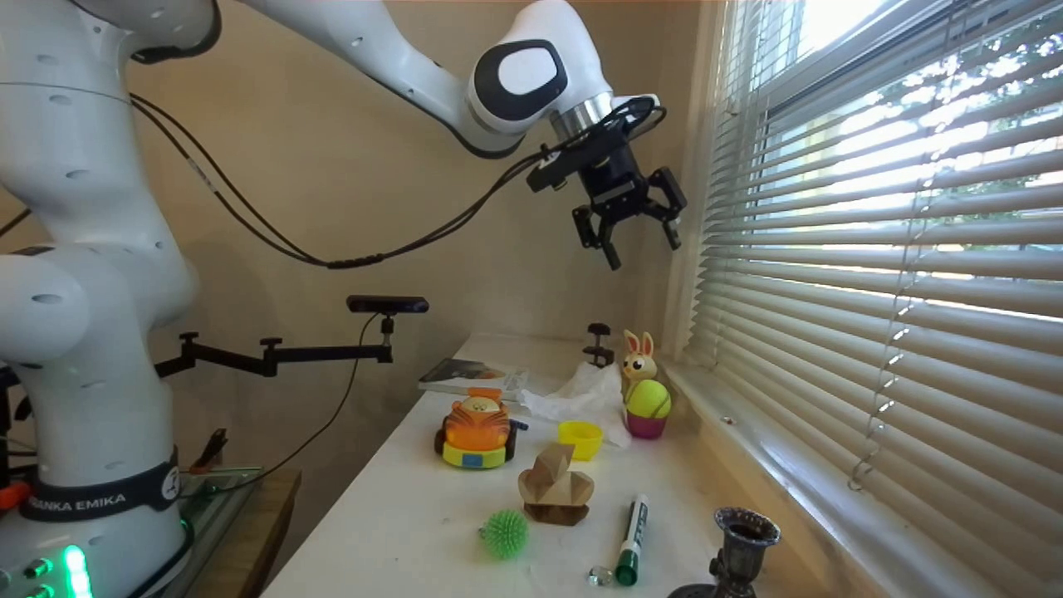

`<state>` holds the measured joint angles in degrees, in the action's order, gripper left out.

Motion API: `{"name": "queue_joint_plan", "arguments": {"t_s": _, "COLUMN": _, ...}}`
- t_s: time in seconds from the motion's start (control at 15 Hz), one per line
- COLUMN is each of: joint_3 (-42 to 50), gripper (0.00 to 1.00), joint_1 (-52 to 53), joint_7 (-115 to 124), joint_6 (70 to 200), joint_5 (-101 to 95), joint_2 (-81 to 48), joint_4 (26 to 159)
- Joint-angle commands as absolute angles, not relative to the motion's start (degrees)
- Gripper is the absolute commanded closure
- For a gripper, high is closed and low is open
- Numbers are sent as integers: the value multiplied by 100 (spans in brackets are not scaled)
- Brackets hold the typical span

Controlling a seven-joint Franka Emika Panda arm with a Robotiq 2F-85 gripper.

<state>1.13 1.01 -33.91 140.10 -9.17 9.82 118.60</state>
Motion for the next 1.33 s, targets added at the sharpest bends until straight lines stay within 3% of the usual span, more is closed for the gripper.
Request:
{"name": "queue_joint_plan", "arguments": {"t_s": 0.0, "joint_3": 144, "gripper": 0, "joint_1": 136, "joint_7": -3372, "joint_6": 13993, "joint_5": -935, "joint_2": 981, "joint_4": 11847}}
{"name": "queue_joint_plan", "arguments": {"t_s": 0.2, "joint_3": 149, "gripper": 0, "joint_1": 132, "joint_7": -3372, "joint_6": 13993, "joint_5": -935, "joint_2": 981, "joint_4": 11847}}
{"name": "queue_joint_plan", "arguments": {"t_s": 0.93, "joint_3": -174, "gripper": 0, "joint_1": -288, "joint_7": -454, "joint_6": 15931, "joint_5": -2622, "joint_2": 829, "joint_4": 11734}}
{"name": "queue_joint_plan", "arguments": {"t_s": 1.27, "joint_3": -163, "gripper": 0, "joint_1": -243, "joint_7": -147, "joint_6": 16027, "joint_5": -2842, "joint_2": 850, "joint_4": 11815}}
